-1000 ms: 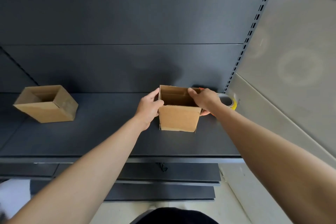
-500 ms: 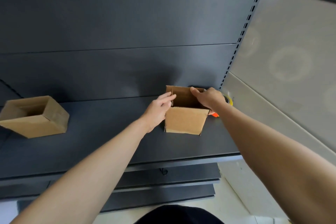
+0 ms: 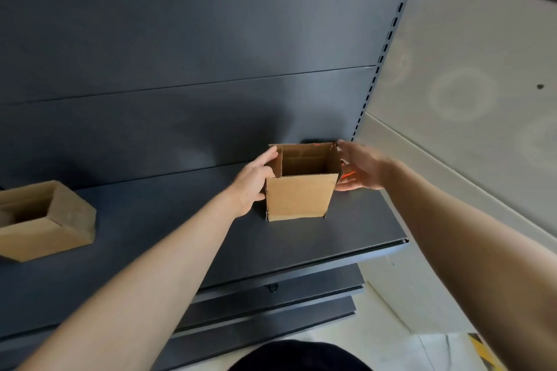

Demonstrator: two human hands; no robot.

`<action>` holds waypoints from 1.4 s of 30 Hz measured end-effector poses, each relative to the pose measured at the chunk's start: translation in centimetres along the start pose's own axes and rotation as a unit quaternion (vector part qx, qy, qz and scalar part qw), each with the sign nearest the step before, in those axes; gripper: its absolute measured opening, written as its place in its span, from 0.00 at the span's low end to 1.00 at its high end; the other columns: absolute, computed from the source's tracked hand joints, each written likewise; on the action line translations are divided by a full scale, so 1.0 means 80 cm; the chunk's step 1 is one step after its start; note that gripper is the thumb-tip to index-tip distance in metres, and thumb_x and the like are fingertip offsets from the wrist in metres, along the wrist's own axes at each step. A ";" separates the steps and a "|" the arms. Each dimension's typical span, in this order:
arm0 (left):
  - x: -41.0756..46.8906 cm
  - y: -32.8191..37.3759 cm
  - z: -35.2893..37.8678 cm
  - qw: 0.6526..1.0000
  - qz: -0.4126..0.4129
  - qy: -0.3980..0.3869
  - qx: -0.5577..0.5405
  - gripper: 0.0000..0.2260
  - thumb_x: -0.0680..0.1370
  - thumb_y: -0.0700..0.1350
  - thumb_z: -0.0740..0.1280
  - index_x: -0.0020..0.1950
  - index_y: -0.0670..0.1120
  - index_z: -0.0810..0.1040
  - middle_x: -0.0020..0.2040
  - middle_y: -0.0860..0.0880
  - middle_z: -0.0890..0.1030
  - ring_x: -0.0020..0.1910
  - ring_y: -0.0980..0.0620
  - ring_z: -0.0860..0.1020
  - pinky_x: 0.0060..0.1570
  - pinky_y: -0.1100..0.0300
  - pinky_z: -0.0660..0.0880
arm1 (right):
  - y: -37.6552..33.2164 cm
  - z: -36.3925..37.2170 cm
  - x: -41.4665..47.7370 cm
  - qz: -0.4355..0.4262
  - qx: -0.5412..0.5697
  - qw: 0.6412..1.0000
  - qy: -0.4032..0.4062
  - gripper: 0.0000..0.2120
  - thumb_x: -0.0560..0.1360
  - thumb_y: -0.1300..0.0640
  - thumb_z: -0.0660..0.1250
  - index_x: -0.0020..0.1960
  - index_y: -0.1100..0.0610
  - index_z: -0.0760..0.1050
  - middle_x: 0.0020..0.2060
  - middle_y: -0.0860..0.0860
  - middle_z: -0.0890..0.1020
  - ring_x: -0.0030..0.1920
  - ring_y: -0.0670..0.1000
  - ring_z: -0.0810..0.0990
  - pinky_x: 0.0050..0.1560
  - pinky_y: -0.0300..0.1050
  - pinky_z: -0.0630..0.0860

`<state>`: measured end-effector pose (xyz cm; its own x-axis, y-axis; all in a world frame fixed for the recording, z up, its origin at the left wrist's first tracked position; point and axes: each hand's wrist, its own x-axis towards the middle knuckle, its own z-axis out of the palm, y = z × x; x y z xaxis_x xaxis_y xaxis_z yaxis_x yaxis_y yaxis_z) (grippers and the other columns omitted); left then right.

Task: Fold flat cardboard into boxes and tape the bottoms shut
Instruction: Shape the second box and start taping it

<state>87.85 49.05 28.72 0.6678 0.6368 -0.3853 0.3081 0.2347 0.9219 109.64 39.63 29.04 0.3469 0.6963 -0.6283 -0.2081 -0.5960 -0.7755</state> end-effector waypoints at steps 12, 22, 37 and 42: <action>0.008 0.005 0.002 1.000 -0.016 -0.002 -0.019 0.30 0.76 0.32 0.55 0.75 0.57 0.63 0.72 0.56 0.66 0.69 0.50 0.64 0.66 0.34 0.62 | 0.030 -0.011 -0.005 0.018 0.052 0.998 -0.005 0.17 0.75 0.44 0.66 0.49 0.58 0.78 0.47 0.58 0.82 0.49 0.57 0.82 0.56 0.57 0.78; 0.014 0.011 0.020 0.995 -0.057 0.077 -0.031 0.28 0.74 0.30 0.59 0.70 0.54 0.72 0.54 0.51 0.71 0.62 0.47 0.68 0.63 0.35 0.67 | 0.015 -0.033 0.005 0.034 0.028 0.997 -0.063 0.21 0.76 0.43 0.64 0.61 0.57 0.75 0.57 0.61 0.79 0.56 0.62 0.81 0.51 0.57 0.80; 0.010 0.011 0.040 0.993 -0.065 0.099 0.018 0.27 0.77 0.31 0.62 0.72 0.54 0.69 0.55 0.51 0.72 0.59 0.49 0.72 0.60 0.43 0.71 | 0.004 -0.038 0.013 0.042 -0.026 0.994 -0.092 0.19 0.77 0.47 0.66 0.60 0.59 0.74 0.54 0.61 0.80 0.54 0.60 0.81 0.51 0.57 0.80; 0.006 0.008 0.038 0.994 -0.071 0.053 0.058 0.25 0.80 0.35 0.57 0.76 0.54 0.62 0.67 0.54 0.71 0.63 0.53 0.67 0.66 0.40 0.66 | 0.004 -0.036 0.012 0.046 -0.027 0.994 -0.090 0.21 0.76 0.45 0.66 0.60 0.60 0.73 0.55 0.61 0.80 0.54 0.60 0.81 0.51 0.56 0.80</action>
<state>90.44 47.25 28.99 0.5384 0.6793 -0.4987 0.4739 0.2453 0.8457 112.53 39.00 28.38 0.1584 0.6946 -0.7017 -0.1800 -0.6785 -0.7122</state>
